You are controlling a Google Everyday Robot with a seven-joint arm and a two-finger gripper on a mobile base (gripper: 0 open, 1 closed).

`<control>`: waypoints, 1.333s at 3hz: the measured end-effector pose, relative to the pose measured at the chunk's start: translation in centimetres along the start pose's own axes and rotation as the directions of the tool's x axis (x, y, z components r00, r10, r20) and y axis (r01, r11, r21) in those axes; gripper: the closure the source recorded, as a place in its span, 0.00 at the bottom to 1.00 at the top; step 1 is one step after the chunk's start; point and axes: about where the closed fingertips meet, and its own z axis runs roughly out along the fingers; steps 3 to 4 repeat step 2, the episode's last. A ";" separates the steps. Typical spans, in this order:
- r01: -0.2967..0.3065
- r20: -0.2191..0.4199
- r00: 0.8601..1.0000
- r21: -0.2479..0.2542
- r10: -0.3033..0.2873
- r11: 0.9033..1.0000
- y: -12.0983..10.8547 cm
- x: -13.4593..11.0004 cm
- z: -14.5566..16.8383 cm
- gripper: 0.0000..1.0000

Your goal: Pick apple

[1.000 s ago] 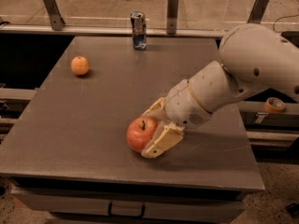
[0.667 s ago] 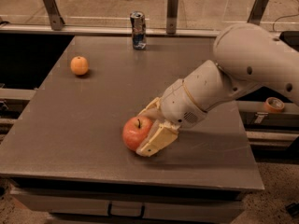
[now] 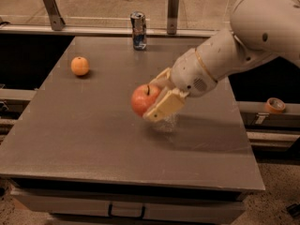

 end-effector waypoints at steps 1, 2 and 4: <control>-0.005 0.058 0.998 0.119 -0.002 0.993 -4.6 -1.9 -4.3 1.00; 0.009 0.071 0.997 0.149 -0.020 0.989 -5.3 -3.0 -5.6 1.00; 0.009 0.071 0.997 0.149 -0.020 0.989 -5.3 -3.0 -5.6 1.00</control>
Offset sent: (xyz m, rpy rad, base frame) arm 0.0398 -0.0170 0.0393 0.0504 -0.0749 -0.0774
